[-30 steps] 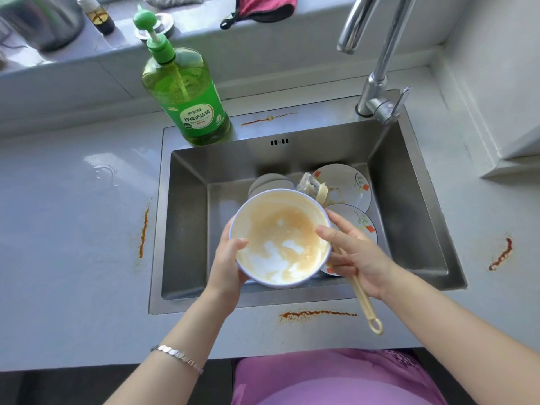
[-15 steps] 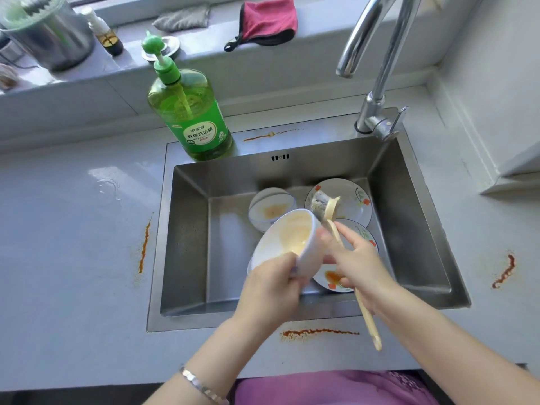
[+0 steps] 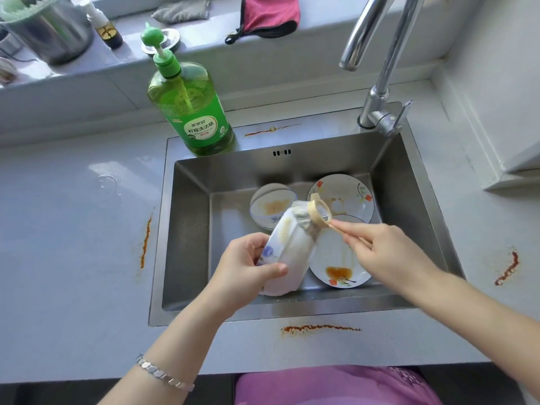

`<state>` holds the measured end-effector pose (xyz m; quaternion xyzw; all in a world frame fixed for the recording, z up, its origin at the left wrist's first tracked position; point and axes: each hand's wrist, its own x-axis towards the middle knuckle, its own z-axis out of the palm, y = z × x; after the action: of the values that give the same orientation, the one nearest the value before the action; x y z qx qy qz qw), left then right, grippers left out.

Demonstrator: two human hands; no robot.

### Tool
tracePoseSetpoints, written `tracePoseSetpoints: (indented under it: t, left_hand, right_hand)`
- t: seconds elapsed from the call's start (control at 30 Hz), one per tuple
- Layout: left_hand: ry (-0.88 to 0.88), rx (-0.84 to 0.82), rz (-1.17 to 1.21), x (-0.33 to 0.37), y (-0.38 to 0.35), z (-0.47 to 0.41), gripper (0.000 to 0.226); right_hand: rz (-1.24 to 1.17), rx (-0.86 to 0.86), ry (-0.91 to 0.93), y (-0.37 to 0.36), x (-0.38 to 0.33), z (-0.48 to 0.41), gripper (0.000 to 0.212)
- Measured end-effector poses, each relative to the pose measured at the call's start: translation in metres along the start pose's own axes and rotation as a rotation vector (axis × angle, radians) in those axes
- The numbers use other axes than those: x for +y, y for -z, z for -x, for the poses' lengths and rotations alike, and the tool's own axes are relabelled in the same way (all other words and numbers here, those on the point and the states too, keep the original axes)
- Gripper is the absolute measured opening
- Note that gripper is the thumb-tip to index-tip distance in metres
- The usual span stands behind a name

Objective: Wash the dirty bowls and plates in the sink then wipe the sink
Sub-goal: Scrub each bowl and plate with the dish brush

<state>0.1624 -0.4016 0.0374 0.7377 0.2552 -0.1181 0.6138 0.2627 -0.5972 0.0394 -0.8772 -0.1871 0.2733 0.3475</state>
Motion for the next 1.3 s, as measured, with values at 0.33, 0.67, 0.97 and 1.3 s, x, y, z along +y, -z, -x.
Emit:
tracePoseSetpoints:
  t: [0.33, 0.67, 0.97, 1.3]
  left_hand:
    - [-0.004, 0.114, 0.062, 0.010, 0.005, 0.000, 0.022]
    - [0.053, 0.415, 0.370, 0.021, 0.000, -0.013, 0.004]
    - [0.039, 0.593, 0.684, 0.037, -0.004, -0.022, 0.009]
    - [-0.004, 0.605, 0.739, 0.040, -0.008, -0.026, 0.006]
  right_hand:
    - [0.003, 0.013, 0.149, -0.013, -0.014, 0.006, 0.036]
    - [0.065, 0.161, 0.192, -0.047, -0.025, 0.010, 0.042]
    - [0.087, 0.272, 0.182, -0.057, -0.037, -0.008, 0.040]
    - [0.077, 0.364, 0.206, -0.065, -0.032, 0.011, 0.042]
